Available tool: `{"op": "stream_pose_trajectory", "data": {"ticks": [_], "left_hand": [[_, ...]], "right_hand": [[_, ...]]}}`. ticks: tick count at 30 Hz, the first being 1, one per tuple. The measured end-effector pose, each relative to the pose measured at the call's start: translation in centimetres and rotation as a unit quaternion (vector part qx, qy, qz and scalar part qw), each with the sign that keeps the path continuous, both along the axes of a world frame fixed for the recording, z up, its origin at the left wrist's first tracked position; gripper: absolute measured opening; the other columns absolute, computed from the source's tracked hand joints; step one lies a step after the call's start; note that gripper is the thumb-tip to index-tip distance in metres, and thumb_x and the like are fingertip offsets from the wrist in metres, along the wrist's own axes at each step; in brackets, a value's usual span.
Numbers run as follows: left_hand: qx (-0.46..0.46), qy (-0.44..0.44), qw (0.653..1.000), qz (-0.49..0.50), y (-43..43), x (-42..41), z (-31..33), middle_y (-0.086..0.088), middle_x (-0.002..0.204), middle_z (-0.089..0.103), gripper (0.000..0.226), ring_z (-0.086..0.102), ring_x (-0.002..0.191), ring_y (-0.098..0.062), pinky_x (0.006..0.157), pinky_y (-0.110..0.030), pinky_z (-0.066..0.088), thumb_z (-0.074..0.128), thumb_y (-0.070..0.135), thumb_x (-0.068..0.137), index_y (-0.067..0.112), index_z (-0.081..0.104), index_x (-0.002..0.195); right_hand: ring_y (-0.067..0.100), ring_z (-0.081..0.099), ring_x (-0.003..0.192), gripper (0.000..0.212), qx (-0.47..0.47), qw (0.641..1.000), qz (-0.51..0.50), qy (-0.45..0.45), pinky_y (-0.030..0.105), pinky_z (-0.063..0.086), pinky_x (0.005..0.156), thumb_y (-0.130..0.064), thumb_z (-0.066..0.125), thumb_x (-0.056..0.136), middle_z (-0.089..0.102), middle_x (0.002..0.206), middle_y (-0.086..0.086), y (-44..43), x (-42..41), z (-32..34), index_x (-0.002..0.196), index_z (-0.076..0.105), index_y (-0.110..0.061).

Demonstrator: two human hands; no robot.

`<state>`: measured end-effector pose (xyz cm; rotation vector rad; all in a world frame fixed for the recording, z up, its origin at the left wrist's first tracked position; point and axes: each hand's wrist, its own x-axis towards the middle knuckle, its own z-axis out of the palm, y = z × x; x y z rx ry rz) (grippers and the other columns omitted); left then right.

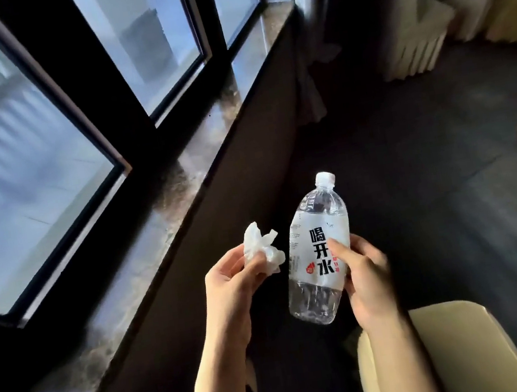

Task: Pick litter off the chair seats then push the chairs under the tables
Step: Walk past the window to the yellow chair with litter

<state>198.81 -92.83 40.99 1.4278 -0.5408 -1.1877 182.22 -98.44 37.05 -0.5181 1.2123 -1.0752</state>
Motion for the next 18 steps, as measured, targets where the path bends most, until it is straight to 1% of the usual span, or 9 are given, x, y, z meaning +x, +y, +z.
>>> {"op": "stream_pose_trajectory", "data": {"ticks": [3, 9, 14, 18], "left_hand": [[0.005, -0.017, 0.999, -0.031, -4.1, 0.0, 0.0, -0.010, 0.100, 0.080, 0.023, 0.076, 0.098, -0.027, 0.090, -0.035, 0.056, 0.070, 0.006, 0.089, 0.015, 0.077, 0.110], [-0.007, -0.018, 0.995, -0.098, -13.8, 0.1, -0.7, -0.010, 0.101, 0.080, 0.022, 0.076, 0.099, -0.028, 0.094, -0.039, 0.057, 0.068, 0.006, 0.091, 0.013, 0.076, 0.110], [-0.033, -0.002, 0.983, -0.179, -24.1, 0.3, -1.5, -0.011, 0.104, 0.079, 0.022, 0.075, 0.102, -0.028, 0.099, -0.045, 0.056, 0.069, 0.011, 0.092, 0.012, 0.075, 0.113], [-0.053, 0.010, 0.973, -0.224, -31.7, -0.3, -0.9, -0.012, 0.104, 0.079, 0.018, 0.075, 0.102, -0.028, 0.096, -0.041, 0.057, 0.068, 0.010, 0.093, 0.011, 0.076, 0.109]], "right_hand": [[0.027, 0.074, 0.092, 0.021, -0.002, 0.999, -0.036, 0.006, 0.038, 0.059, 0.078, -0.005, 0.067, 0.092, 0.079, 0.101, 0.015, -2.8, -0.6, 0.3, 0.113, 0.070, -0.003], [0.032, 0.074, 0.098, 0.022, -0.015, 0.995, -0.099, 0.020, 0.046, 0.059, 0.085, -0.008, 0.067, 0.092, 0.078, 0.104, 0.015, -9.4, -1.4, 0.4, 0.114, 0.070, -0.005], [0.031, 0.074, 0.095, 0.020, -0.034, 0.984, -0.173, 0.041, 0.045, 0.060, 0.081, -0.005, 0.066, 0.093, 0.079, 0.103, 0.015, -16.9, -1.5, 0.8, 0.112, 0.069, -0.005], [0.035, 0.073, 0.102, 0.025, -0.043, 0.971, -0.226, 0.069, 0.048, 0.059, 0.087, -0.005, 0.067, 0.092, 0.078, 0.104, 0.016, -23.9, -2.5, 2.5, 0.117, 0.067, -0.001]]}}
